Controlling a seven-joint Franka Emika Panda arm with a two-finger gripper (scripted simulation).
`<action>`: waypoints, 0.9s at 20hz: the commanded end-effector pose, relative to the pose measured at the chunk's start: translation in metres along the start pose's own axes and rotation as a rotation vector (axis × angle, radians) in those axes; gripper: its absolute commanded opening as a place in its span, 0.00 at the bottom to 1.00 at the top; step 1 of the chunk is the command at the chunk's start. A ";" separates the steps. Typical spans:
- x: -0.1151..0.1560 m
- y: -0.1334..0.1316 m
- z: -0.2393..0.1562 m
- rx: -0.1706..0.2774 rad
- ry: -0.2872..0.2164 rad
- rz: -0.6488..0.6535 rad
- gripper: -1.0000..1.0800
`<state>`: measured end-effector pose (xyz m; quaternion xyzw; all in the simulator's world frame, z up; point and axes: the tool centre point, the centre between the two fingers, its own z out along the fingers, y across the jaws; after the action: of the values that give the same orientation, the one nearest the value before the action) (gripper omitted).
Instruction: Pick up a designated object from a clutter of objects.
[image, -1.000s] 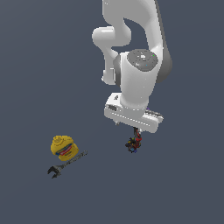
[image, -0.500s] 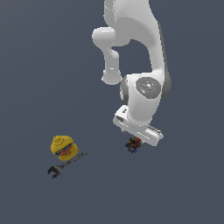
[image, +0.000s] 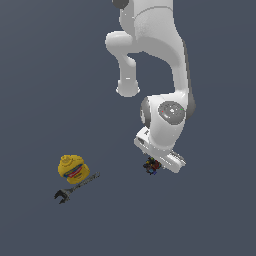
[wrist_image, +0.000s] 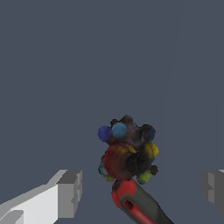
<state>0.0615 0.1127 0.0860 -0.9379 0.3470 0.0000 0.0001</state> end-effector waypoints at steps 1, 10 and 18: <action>-0.001 -0.001 0.005 0.000 0.000 0.014 0.96; -0.002 -0.001 0.015 -0.001 0.000 0.016 0.96; -0.002 -0.001 0.052 0.000 0.000 0.019 0.96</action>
<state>0.0598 0.1147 0.0395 -0.9347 0.3555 0.0005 -0.0004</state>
